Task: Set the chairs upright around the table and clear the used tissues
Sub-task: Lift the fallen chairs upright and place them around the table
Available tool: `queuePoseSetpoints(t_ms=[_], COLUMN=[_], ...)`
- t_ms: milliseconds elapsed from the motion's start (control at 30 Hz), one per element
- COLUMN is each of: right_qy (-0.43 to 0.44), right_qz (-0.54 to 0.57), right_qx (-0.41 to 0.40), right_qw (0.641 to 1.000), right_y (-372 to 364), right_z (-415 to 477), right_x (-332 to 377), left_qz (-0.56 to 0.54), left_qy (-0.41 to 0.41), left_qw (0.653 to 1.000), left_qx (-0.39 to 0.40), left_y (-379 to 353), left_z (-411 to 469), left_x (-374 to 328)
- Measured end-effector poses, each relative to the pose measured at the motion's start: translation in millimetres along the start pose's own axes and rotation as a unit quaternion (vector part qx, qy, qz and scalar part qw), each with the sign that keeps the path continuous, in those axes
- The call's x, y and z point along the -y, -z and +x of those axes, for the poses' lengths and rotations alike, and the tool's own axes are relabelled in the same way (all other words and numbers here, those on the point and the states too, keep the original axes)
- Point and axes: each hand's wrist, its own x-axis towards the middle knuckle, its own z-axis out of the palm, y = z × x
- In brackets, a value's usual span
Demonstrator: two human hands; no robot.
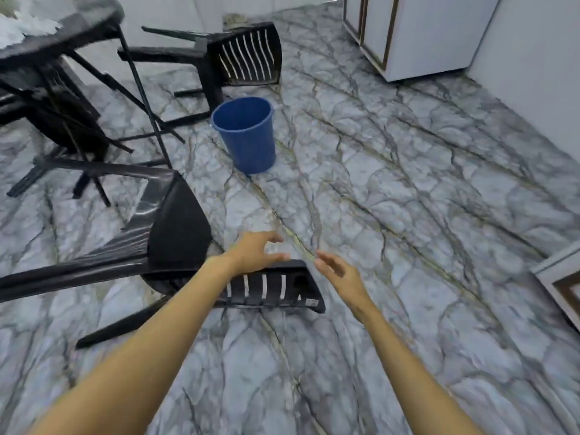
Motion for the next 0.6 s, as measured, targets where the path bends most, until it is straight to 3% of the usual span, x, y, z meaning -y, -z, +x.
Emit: queuePoseSetpoints(t_ms=[233, 400, 600], right_qy=[0.088, 0.186, 0.208], right_qz=[0.109, 0.180, 0.241], right_qx=[0.002, -0.023, -0.084], right_qw=[0.990, 0.966, 0.944], right_y=[-17.5, -30.8, -41.3], right_z=[47.8, 84.2, 97.5], right_x=[-160.4, -210.3, -220.9], left_qz=[0.039, 0.144, 0.147], left_qy=[-0.122, -0.210, -0.205], left_qw=[0.989, 0.950, 0.935], left_qx=[-0.071, -0.182, -0.251], left_y=[-114.2, -141.1, -145.9], left_z=[78.1, 106.1, 116.7], left_x=[53.4, 64.5, 63.5])
